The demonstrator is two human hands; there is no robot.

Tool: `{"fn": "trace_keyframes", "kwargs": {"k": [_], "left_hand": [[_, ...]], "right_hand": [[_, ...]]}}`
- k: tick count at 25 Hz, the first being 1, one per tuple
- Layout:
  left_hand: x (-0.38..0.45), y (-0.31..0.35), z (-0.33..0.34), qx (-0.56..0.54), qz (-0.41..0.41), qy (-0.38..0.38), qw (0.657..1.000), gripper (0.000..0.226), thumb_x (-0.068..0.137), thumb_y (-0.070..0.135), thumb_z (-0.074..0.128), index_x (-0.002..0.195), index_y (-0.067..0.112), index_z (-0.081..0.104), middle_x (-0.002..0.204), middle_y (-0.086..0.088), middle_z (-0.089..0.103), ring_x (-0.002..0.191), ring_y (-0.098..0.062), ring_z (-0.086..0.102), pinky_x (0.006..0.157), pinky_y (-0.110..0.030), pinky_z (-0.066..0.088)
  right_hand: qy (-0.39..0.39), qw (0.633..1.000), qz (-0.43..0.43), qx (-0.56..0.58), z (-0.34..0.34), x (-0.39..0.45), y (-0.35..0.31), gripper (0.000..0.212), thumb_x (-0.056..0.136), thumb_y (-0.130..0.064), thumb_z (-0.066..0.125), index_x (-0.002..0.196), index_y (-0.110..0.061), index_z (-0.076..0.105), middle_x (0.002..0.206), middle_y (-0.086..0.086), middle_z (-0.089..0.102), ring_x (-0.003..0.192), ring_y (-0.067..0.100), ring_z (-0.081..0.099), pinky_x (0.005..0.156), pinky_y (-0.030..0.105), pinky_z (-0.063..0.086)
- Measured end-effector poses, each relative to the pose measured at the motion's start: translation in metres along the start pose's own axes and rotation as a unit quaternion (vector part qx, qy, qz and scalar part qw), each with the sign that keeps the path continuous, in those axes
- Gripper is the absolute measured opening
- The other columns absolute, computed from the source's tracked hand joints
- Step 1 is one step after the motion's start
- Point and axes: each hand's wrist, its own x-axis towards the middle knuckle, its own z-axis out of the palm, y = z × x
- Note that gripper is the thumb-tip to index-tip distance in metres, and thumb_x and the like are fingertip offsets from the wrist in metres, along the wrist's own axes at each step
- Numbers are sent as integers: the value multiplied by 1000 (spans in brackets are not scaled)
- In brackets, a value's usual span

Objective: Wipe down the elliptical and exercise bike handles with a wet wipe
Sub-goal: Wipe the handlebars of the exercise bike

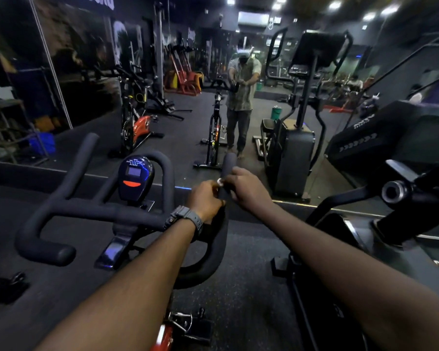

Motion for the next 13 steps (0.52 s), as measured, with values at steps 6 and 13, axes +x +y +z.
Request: {"fn": "trace_keyframes", "kwargs": {"k": [6, 13], "left_hand": [[28, 27, 1, 57, 44, 38, 997, 31, 91, 13, 64, 121, 7, 62, 123, -14, 59, 116, -31, 55, 98, -35, 43], [50, 39, 12, 49, 1, 87, 995, 24, 92, 16, 62, 115, 10, 60, 119, -8, 57, 109, -27, 57, 92, -38, 48]], "right_hand": [[147, 971, 153, 107, -1, 47, 27, 21, 90, -13, 61, 105, -16, 75, 95, 8, 64, 89, 28, 63, 75, 37, 50], [144, 951, 195, 194, 4, 86, 57, 22, 90, -7, 60, 102, -13, 78, 104, 4, 72, 96, 20, 65, 88, 27, 47]]}}
